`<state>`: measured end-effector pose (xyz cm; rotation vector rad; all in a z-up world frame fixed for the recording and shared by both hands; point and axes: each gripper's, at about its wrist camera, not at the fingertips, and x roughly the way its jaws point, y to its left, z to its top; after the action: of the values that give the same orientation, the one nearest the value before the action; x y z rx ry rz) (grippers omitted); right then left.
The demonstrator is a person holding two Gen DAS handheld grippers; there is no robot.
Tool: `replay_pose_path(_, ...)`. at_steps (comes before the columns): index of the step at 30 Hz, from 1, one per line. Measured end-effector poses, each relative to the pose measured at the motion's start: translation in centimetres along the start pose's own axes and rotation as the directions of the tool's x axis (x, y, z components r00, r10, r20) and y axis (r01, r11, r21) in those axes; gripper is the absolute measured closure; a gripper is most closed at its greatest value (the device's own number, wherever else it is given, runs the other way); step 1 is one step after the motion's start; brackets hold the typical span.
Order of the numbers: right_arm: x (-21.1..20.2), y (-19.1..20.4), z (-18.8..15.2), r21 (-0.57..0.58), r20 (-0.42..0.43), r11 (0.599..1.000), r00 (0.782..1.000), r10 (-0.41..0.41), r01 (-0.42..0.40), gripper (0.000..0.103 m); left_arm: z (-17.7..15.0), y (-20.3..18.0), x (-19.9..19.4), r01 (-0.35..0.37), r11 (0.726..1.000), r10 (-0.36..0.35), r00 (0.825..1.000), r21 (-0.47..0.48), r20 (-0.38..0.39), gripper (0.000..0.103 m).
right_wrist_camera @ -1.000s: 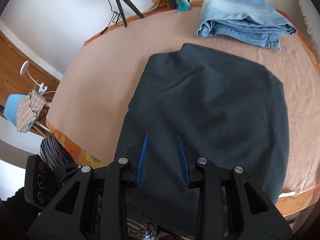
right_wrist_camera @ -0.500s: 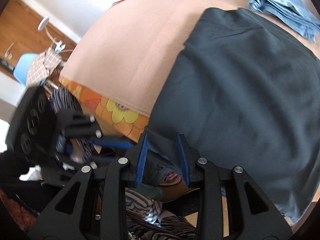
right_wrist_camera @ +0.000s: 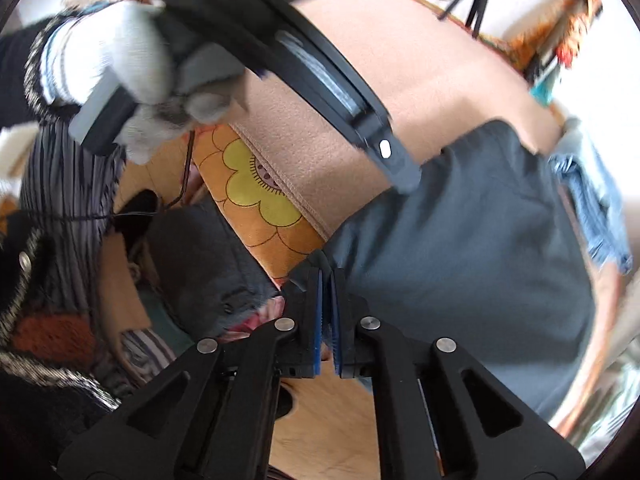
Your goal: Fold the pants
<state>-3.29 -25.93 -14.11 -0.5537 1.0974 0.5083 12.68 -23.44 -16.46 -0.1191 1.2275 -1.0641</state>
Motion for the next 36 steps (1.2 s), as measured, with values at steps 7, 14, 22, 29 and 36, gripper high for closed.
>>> replay_pose_path(7,-3.5,-0.2,-0.1,-0.134,0.058,0.97,0.978,-0.198,0.205,0.1,1.9,-0.3,1.8,0.121,0.989,-0.117,0.992,-0.084,0.056,0.103)
replay_pose_path(14,-7.0,-2.0,-1.4,-0.128,0.124,0.927,0.933,-0.338,0.352,0.101,6.2,-3.0,3.3,0.142,0.985,-0.128,0.982,-0.094,0.135,0.103)
replay_pose_path(22,-8.0,-4.1,-3.8,-0.003,0.189,0.913,0.897,-0.4,0.408,0.101,6.0,-3.5,3.6,0.1,0.993,-0.088,0.984,-0.071,0.152,0.103)
replay_pose_path(29,-7.7,-4.3,-4.0,0.0,0.217,0.928,0.906,-0.365,0.373,0.101,0.3,-4.9,-1.1,0.217,0.974,-0.226,0.951,0.063,0.211,0.094)
replay_pose_path(36,-7.7,-3.5,-3.9,-0.025,0.223,0.93,0.909,-0.353,0.367,0.101,-1.5,-8.1,1.4,0.24,0.941,-0.271,0.957,0.238,0.107,0.085)
